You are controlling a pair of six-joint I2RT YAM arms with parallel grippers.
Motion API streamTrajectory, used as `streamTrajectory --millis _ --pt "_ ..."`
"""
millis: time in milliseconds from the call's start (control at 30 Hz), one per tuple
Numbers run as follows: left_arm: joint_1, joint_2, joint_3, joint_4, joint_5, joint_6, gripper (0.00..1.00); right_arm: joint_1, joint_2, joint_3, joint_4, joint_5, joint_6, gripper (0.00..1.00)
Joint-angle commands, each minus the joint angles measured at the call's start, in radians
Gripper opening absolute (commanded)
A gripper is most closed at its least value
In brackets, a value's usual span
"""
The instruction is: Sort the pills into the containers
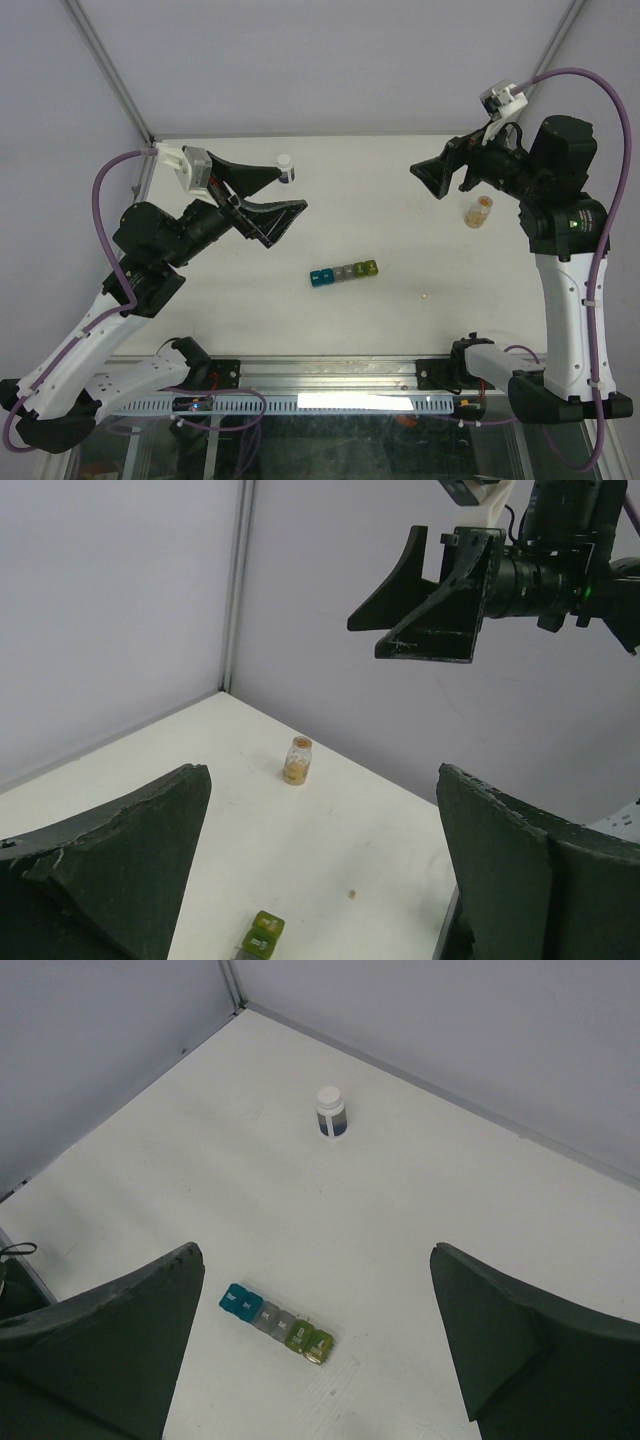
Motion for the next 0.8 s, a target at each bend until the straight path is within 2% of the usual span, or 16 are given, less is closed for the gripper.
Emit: streamTrajectory --millis 0,767 --pt "0.009 -0.011 0.041 -0.007 0.01 0.026 0.99 -0.006 -0.026 0.067 0.053 0.031 0.101 0.99" --pt "0.008 -0.037 0.006 -0.032 0.003 0.044 0.99 -0.007 -0.044 0.082 0.027 0.068 0.03 0.99"
